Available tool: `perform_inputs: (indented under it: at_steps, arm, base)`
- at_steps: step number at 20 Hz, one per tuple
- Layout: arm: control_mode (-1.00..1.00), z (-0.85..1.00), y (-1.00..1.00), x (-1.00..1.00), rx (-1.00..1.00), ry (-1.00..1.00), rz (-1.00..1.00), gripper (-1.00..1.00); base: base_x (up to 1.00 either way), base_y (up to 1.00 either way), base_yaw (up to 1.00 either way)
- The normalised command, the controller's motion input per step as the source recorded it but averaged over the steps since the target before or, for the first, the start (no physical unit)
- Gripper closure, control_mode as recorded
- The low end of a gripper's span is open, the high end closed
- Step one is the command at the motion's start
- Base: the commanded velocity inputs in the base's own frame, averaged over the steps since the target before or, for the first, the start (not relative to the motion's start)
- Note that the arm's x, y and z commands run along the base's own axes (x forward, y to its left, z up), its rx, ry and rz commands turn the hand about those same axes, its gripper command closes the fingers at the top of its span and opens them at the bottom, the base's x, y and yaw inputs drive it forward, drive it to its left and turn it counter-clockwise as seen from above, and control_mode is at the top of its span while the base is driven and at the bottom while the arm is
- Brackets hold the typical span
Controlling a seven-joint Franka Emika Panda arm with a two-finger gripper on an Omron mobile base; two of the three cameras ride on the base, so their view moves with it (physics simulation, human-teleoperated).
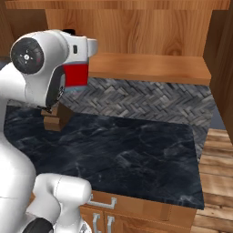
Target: Get the candle and the liquor from the cabinet and move them to the dining counter.
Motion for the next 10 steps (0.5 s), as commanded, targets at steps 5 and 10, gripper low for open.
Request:
perform_inputs:
  at_steps: [5, 10]
  arm:
    - [-1.0, -0.25, -0.02, -0.91, 0.0, 0.05, 0.0, 1.0]
    - [-1.0, 0.05, 0.05, -0.41, 0.0, 0.1, -0.01, 1.0]
  base:
    - [0.0, 0.0, 0.0]
    - [0.0, 0.0, 0.0]
